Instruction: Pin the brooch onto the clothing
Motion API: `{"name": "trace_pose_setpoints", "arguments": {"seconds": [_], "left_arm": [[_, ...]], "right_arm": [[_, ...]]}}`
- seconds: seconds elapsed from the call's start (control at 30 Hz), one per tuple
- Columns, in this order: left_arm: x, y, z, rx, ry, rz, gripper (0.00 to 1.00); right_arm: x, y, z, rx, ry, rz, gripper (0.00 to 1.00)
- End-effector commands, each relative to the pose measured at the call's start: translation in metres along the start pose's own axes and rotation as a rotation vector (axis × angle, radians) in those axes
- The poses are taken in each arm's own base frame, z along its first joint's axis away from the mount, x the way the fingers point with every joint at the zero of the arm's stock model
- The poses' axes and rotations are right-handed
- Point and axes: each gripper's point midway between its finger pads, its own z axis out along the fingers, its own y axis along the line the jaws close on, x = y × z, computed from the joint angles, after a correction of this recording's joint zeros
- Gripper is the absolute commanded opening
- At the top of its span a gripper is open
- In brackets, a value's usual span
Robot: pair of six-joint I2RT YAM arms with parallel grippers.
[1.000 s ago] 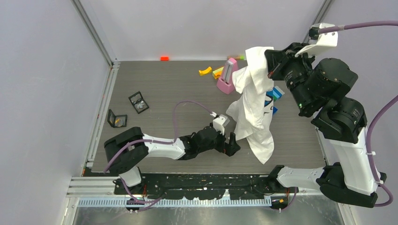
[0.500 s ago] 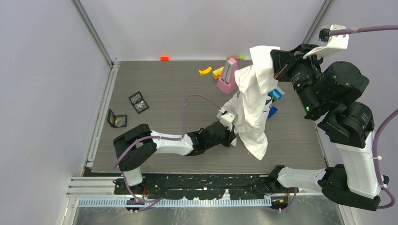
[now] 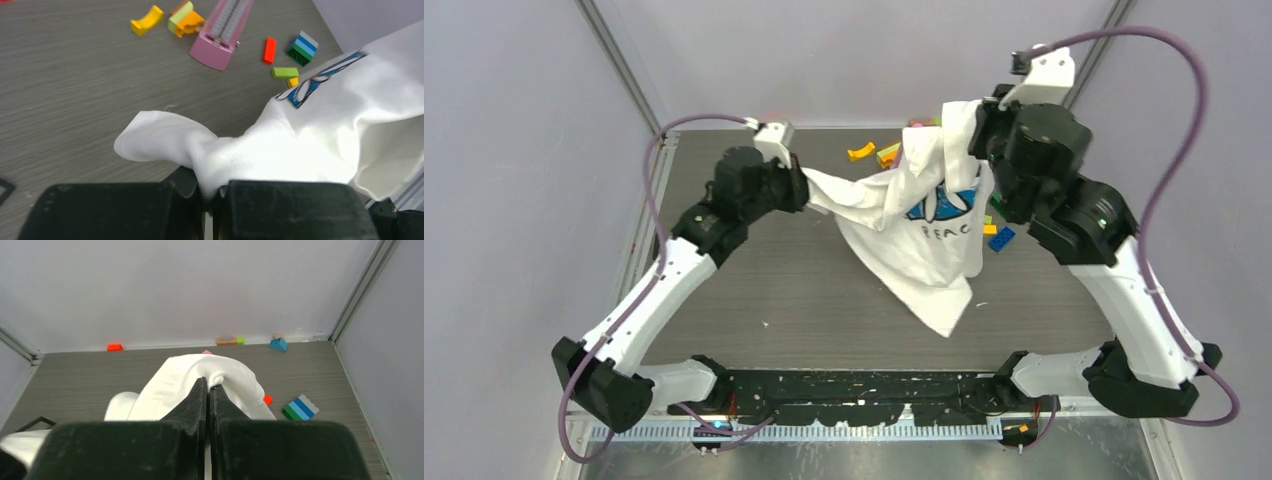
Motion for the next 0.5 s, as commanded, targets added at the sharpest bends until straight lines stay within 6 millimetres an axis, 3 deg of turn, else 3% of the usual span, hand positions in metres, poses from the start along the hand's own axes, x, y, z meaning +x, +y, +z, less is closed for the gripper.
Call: {"name": "trace_pose_setpoints", "arguments": {"seconds": [0.0, 0.1, 0.23, 0.37, 0.47], "left_arm": [[-0.031, 0.019, -0.056, -0.007, 0.066, 0.016, 0.0], [-0.08, 0.02, -0.096, -0.037, -0.019, 0.061, 0.0], [-0.132, -0.005, -0.153, -0.018, -0.139, 0.137, 0.0], [-0.161, -0.024, -0.203, 0.003, -0.25, 0.179, 0.0], [-0.169, -0.036, -0.232, 0.024, -0.309, 0.191, 0.0]], "right_arm": [[-0.014, 0.005, 0.021, 0.008, -0.047, 0.055, 0.0], [-0.05, 0.01, 0.003, -0.086, -0.088, 0.109, 0.0], [-0.09, 0.014, -0.037, -0.27, -0.149, 0.169, 0.0], [-0.102, 0.018, -0.081, -0.466, -0.161, 0.182, 0.0], [-0.096, 0.017, -0.1, -0.535, -0.134, 0.179, 0.0]]}}
